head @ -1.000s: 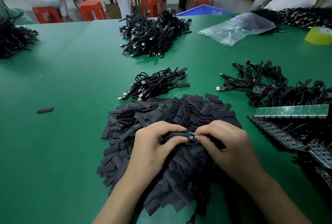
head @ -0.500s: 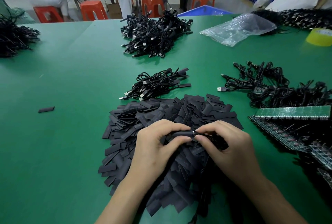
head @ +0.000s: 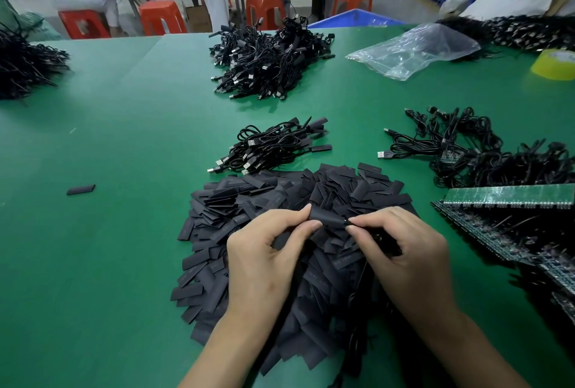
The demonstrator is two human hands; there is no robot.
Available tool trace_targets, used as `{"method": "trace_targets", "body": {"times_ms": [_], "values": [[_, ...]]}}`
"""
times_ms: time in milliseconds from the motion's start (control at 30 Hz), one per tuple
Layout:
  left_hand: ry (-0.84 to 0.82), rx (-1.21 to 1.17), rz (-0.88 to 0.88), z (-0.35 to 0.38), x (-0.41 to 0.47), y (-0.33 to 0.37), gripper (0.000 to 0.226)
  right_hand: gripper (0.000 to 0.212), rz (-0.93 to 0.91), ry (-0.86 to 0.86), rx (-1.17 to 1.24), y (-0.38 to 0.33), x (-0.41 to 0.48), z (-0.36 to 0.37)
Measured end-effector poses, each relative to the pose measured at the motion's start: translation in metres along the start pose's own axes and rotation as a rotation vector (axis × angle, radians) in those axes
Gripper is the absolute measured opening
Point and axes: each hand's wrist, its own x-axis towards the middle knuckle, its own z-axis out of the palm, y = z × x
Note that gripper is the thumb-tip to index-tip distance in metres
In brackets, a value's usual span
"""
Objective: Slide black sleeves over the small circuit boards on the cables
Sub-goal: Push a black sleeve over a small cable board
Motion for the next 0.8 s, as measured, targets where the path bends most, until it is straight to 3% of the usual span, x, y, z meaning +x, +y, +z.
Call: {"method": "trace_targets", "body": {"times_ms": [333,533,600,700,800], "values": [[-0.027,0.036,0.081,0.004,-0.002,-0.005,0.023,0.008,0.001,0.011,-0.013,0.0,-0.001,0.0],[-0.147,0.027,0.024,0.007,-0.003,0.003,0.049,0.005,0.161,0.123,0.079,-0.011,0.004,-0.003],[-0.208,0.103,0.112,0.012,-0.006,0.008,0.045,0.016,0.278,0.166,0.202,-0.017,0.007,-0.006],[-0.335,0.165,0.208,0.024,-0.011,0.02,0.041,0.018,0.407,0.197,0.581,-0.031,0.02,-0.013],[-0.401,0.037,0.116,0.033,-0.012,0.033,0.034,0.009,0.533,0.214,0.876,-0.046,0.036,-0.019]]}}
